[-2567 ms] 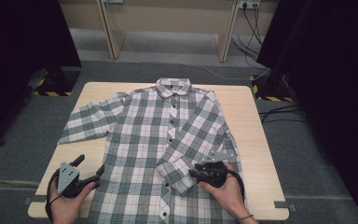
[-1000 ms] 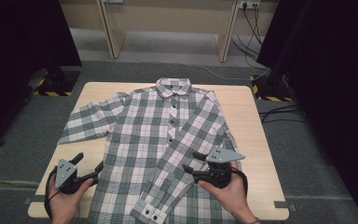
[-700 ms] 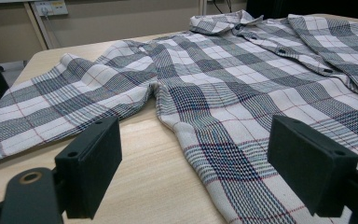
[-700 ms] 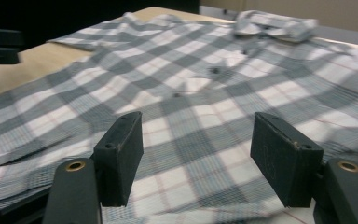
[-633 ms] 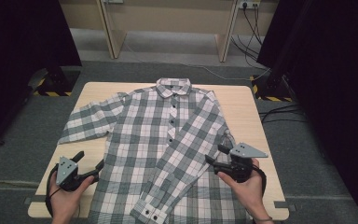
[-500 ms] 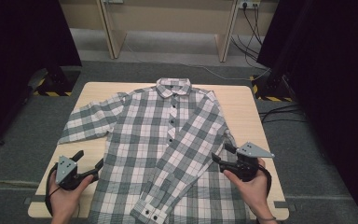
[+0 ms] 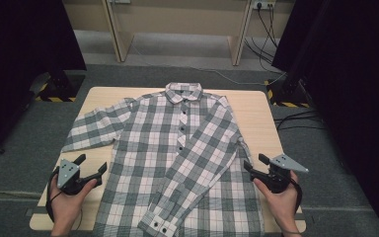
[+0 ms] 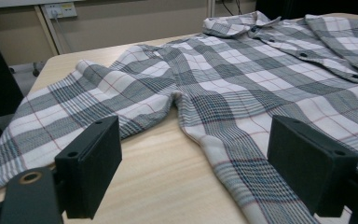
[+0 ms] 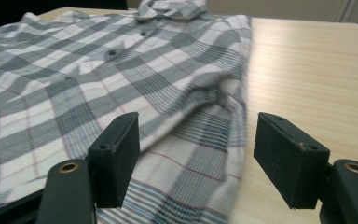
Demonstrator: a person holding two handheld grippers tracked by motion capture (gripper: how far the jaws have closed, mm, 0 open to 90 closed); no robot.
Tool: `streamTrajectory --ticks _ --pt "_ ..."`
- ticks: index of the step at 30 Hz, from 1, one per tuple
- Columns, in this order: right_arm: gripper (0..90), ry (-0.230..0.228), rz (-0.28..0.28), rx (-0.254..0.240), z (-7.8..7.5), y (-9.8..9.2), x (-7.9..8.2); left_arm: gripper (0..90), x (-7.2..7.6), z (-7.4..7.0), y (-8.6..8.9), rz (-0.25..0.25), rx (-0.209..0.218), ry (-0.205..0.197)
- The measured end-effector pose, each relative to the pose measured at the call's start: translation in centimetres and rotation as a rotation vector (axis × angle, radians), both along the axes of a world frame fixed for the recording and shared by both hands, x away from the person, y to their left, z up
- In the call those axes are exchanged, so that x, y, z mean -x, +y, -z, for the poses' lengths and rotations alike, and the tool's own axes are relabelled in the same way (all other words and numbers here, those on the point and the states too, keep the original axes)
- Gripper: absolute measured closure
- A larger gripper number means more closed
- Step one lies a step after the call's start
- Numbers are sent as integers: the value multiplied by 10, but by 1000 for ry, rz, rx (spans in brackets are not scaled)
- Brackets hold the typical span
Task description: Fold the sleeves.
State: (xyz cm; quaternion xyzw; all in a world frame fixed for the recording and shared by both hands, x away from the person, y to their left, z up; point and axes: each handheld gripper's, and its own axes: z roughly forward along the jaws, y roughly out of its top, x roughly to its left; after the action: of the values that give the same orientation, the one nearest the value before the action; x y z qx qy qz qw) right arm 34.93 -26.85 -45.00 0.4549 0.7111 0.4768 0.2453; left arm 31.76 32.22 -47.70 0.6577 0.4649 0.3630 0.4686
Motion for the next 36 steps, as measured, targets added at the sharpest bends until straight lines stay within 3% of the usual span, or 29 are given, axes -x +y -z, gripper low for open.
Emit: streamTrajectory --ticks 6,12,22,28,36 --pt "323 -8 61 -2 9 -16 1 172 -21 -3 7 -8 -30 23" --pt "323 0 82 7 19 -22 2 173 -50 -7 23 -44 -55 57" --pt "331 -25 98 8 22 -23 6 180 -96 -6 52 -135 -81 171" --pt "334 -54 103 2 22 -23 9 184 -113 -4 59 -166 -94 215" --pt "336 -75 104 -11 22 -24 11 186 -124 4 67 -209 -113 285"
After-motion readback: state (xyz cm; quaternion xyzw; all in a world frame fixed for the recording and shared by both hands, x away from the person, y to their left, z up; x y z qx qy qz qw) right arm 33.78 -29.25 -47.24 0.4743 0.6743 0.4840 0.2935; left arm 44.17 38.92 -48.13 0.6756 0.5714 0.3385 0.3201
